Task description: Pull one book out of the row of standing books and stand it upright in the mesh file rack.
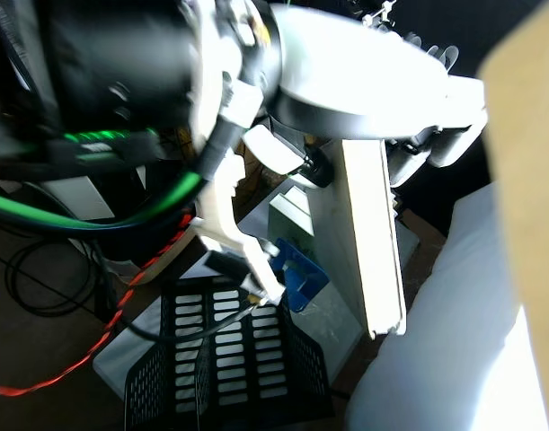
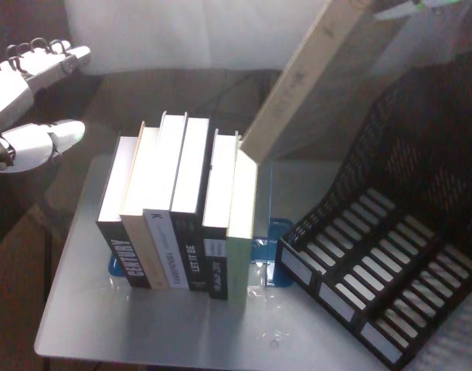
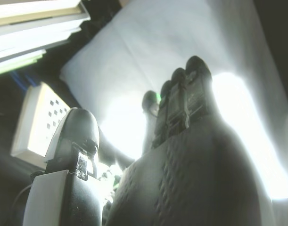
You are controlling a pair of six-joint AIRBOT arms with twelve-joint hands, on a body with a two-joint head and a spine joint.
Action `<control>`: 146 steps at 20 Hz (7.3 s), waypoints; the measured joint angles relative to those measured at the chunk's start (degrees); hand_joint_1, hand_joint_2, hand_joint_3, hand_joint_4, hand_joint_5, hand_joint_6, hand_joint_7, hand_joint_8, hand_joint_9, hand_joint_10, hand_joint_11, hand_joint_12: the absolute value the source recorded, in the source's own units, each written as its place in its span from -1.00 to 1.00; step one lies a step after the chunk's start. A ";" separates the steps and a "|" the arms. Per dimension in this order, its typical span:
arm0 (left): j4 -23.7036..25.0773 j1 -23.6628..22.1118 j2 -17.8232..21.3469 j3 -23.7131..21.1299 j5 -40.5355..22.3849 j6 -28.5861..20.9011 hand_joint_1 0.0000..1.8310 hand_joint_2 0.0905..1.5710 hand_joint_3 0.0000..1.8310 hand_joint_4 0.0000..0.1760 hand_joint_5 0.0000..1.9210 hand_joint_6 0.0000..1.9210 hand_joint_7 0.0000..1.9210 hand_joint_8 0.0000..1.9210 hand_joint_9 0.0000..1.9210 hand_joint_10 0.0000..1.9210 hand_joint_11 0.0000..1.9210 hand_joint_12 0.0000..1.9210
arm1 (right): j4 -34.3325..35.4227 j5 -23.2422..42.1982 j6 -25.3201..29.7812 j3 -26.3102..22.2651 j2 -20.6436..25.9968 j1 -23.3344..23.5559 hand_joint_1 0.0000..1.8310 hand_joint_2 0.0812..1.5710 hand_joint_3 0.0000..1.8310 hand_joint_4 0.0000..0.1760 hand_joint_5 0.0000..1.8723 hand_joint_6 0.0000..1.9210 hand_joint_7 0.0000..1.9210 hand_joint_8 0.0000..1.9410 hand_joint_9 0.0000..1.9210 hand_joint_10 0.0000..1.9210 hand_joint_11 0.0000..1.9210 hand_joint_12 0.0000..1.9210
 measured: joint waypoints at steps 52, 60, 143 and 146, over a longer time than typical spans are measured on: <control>-1.95 2.47 0.20 -2.78 -4.85 -1.77 -0.29 0.78 -1.00 -0.60 -0.89 -1.00 -1.00 -1.00 -1.00 -1.00 -1.00 -1.00 | -54.69 -0.28 38.53 -2.93 1.18 -6.80 0.49 0.44 -1.00 -1.00 -0.08 0.07 -0.07 0.13 -0.11 0.50 -0.28 0.72; -2.45 2.84 0.20 -2.78 -5.79 -1.95 -0.28 0.78 -1.00 -0.68 -0.91 -1.00 -1.00 -1.00 -1.00 -1.00 -1.00 -1.00 | -59.78 -1.88 38.49 -1.92 -2.47 -9.35 0.50 0.42 -1.00 -1.00 -0.06 0.12 -0.01 0.03 -0.11 0.43 -0.38 0.76; 8.70 -1.64 0.28 -4.87 -15.82 -7.19 -0.44 0.80 -0.99 0.17 -0.99 -1.00 -1.00 -1.00 -1.00 -1.00 -1.00 -1.00 | 55.36 12.52 -14.58 4.15 -0.15 -34.29 -0.70 0.72 -1.00 -0.75 -1.00 -1.00 -1.00 -1.00 -0.95 -0.66 -1.00 -0.71; 11.54 -2.19 0.63 -5.62 -15.91 -8.22 -0.54 0.80 -1.00 -0.52 -0.95 -0.99 -1.00 -1.00 -1.00 -1.00 -1.00 -1.00 | 60.87 17.27 -17.18 0.94 1.73 -38.32 -0.60 0.64 -1.00 -0.91 -1.00 -1.00 -1.00 -1.00 -0.98 -0.63 -1.00 -0.26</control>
